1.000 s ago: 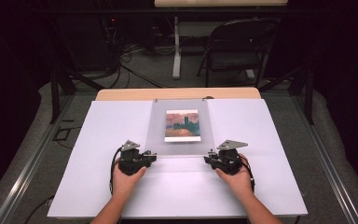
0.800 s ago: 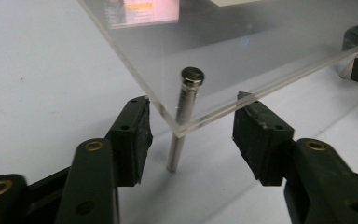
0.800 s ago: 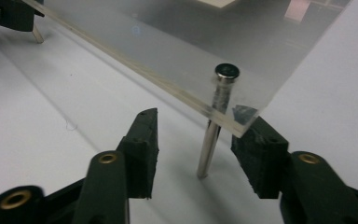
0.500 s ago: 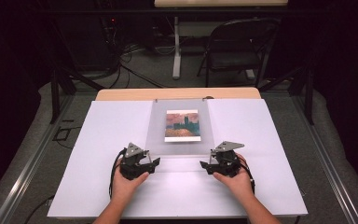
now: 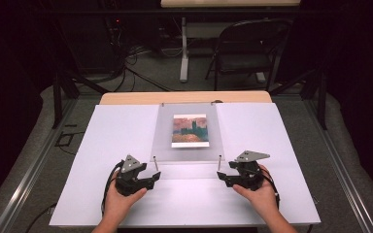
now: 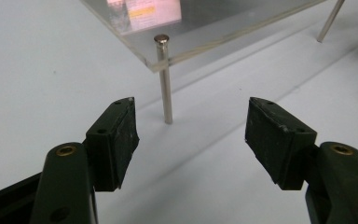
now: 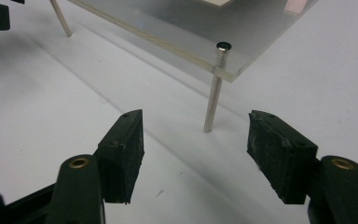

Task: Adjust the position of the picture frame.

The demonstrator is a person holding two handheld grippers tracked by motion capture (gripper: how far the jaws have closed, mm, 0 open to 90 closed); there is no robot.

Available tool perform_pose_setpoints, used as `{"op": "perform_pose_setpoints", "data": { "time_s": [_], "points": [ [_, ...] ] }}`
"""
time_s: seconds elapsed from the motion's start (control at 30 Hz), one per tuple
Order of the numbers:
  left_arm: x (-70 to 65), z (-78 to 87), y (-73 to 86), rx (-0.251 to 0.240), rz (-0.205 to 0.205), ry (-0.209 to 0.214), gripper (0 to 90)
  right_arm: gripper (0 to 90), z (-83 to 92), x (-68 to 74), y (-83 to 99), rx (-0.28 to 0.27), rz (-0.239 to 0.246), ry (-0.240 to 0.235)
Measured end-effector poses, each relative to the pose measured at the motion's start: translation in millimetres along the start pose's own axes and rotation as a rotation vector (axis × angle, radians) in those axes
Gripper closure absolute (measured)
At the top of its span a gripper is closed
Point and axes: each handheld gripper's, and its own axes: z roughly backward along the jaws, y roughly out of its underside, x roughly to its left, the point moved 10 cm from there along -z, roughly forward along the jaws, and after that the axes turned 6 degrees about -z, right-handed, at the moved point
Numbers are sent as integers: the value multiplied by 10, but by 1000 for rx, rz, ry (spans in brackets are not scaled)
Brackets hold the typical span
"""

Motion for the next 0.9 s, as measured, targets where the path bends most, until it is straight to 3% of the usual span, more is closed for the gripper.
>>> {"op": "perform_pose_setpoints", "data": {
  "time_s": [0.23, 0.27, 0.4, 0.53, 0.9],
  "points": [
    [-6, 169, 36, 4, 19, 29, 345, 368, 172, -3, 78, 3, -1, -14],
    [-8, 188, 33, 10, 37, 35, 344, 366, 193, -18, 81, 3, 0, -11],
    [33, 240, -15, -2, 49, 43, 339, 257, 264, -81, 64, 5, -43, -1],
    [84, 255, -90, -3, 69, 50, 297, 151, 288, -131, -15, 2, -61, -5],
    [312, 261, -482, -26, 52, 21, 296, 75, 246, -299, -389, -2, -39, 64]
  ]
}}
